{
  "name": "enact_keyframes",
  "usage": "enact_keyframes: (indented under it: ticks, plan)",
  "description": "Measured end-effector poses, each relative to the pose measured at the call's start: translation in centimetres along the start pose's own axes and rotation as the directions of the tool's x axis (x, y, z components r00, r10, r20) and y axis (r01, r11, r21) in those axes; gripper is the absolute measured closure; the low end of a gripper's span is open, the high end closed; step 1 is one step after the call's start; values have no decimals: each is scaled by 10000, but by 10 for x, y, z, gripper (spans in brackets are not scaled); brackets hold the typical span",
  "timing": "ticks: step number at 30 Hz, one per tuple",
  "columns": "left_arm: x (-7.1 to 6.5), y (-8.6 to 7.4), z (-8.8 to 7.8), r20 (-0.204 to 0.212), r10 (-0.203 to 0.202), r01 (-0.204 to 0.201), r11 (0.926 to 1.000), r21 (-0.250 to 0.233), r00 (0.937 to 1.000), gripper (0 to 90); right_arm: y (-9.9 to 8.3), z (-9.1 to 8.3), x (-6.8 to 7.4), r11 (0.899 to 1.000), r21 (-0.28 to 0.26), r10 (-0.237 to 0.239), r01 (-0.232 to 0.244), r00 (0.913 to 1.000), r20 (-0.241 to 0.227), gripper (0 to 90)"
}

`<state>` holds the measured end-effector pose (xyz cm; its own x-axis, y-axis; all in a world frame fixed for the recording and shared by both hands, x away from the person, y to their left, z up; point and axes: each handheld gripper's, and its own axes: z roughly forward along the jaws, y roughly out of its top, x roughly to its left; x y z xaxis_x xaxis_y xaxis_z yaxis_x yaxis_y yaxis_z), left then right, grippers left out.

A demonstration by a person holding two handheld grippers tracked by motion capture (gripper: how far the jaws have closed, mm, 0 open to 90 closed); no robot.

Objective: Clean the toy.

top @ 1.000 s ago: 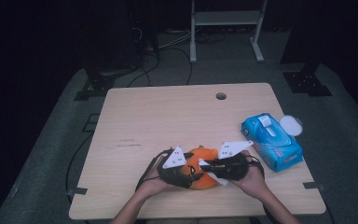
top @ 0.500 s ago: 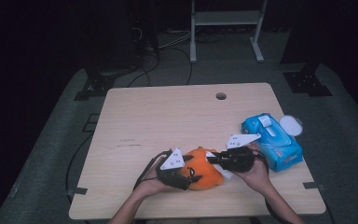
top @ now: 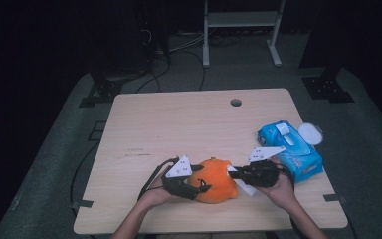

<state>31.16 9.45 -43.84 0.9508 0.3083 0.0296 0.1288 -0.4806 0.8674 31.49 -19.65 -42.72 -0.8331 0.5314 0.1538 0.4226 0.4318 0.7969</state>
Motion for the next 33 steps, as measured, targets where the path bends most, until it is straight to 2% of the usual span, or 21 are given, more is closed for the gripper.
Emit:
enact_keyframes:
  ticks: [2,7,9,11,13,15,17,21,24,26,29,33]
  plan:
    - [0,-1,0,54,-36,36,10000,-6,10000,315,0,-1,-1,9999,106,-65,63,9999,158,794]
    - [-4,-2,1,52,139,-139,9998,113,9999,320,8,-1,6,9993,-364,23,-30,9998,-188,793]
    - [-6,0,0,-66,252,-251,9995,178,9997,321,9,1,8,9994,-330,-122,117,9998,-159,793]
    - [-6,0,0,-148,270,-267,9995,187,9995,320,6,0,4,9996,-266,26,-31,9998,-180,793]
    - [-5,-1,0,-164,152,-150,9998,121,9997,318,-1,-2,-3,9996,-66,281,-281,9996,56,793]
    - [-5,-1,0,-77,221,-220,9997,110,9997,317,-7,-2,-8,9985,60,541,-542,9985,129,794]
    - [-7,-1,1,13,284,-284,9996,93,9996,317,-4,-3,-8,9978,-179,638,-639,9979,-56,793]
    - [-11,2,3,45,675,-676,9975,226,9977,317,12,-2,-2,9950,-848,496,-530,9979,-418,793]
    - [-9,1,3,24,493,-493,9987,122,9988,317,8,1,-5,9959,-689,560,-593,9972,-488,793]
    - [-8,1,3,2,403,-403,9992,78,9992,317,2,0,-7,9978,-335,556,-567,9979,-326,793]
    - [-12,2,4,34,679,-679,9976,159,9977,317,-5,-3,-6,9984,-29,564,-565,9982,-193,793]
    - [-18,4,8,178,956,-958,9953,127,9953,312,8,-6,1,9970,-658,373,-407,9979,-524,793]
